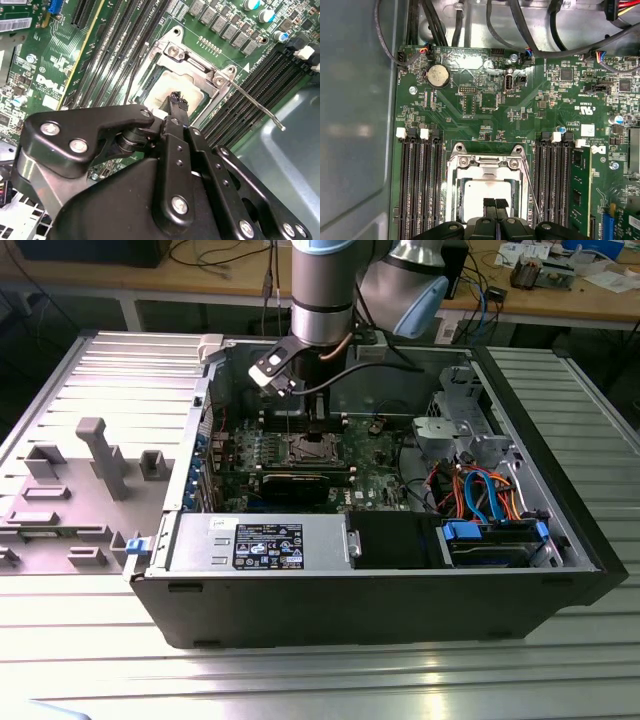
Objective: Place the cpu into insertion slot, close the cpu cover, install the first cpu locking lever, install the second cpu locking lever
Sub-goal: 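Install the first cpu locking lever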
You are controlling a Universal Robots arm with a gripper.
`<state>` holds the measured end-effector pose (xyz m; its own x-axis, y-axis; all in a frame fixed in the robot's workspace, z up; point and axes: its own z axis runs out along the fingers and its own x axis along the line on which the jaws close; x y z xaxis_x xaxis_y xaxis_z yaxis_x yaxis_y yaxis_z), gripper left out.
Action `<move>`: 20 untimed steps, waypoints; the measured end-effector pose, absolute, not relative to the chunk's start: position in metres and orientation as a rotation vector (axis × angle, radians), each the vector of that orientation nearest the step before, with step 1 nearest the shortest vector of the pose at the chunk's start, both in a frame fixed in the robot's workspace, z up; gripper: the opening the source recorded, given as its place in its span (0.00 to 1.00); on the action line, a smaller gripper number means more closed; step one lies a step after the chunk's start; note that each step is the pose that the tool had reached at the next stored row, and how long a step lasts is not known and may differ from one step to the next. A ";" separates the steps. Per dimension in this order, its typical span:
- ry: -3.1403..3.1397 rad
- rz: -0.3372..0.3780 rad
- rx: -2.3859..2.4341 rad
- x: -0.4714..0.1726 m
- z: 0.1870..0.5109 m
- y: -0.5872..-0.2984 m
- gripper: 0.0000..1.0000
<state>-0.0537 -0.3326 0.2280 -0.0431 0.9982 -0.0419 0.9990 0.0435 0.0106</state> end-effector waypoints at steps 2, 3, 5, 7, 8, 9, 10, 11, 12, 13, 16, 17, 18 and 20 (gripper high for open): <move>2.241 -0.033 2.146 -0.054 0.232 -0.333 0.11; 2.241 -0.033 2.146 -0.054 0.234 -0.333 0.11; 2.241 -0.033 2.146 -0.054 0.237 -0.333 0.11; 2.241 -0.033 2.146 -0.054 0.241 -0.333 0.11; 2.240 -0.033 2.145 -0.054 0.242 -0.333 0.11; 2.240 -0.033 2.145 -0.054 0.243 -0.333 0.11; 2.240 -0.033 2.145 -0.054 0.245 -0.333 0.11; 2.240 -0.034 2.145 -0.054 0.247 -0.333 0.11; 2.239 -0.033 2.144 -0.054 0.249 -0.333 0.11; 2.239 -0.033 2.144 -0.054 0.250 -0.333 0.11; 2.239 -0.033 2.144 -0.054 0.252 -0.333 0.11; 2.239 -0.032 2.144 -0.054 0.254 -0.333 0.11; 2.239 -0.032 2.144 -0.054 0.255 -0.333 0.11; 2.239 -0.032 2.144 -0.054 0.256 -0.333 0.11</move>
<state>-0.0537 -0.3325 0.2563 -0.0429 0.9981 -0.0444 0.9990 0.0436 0.0140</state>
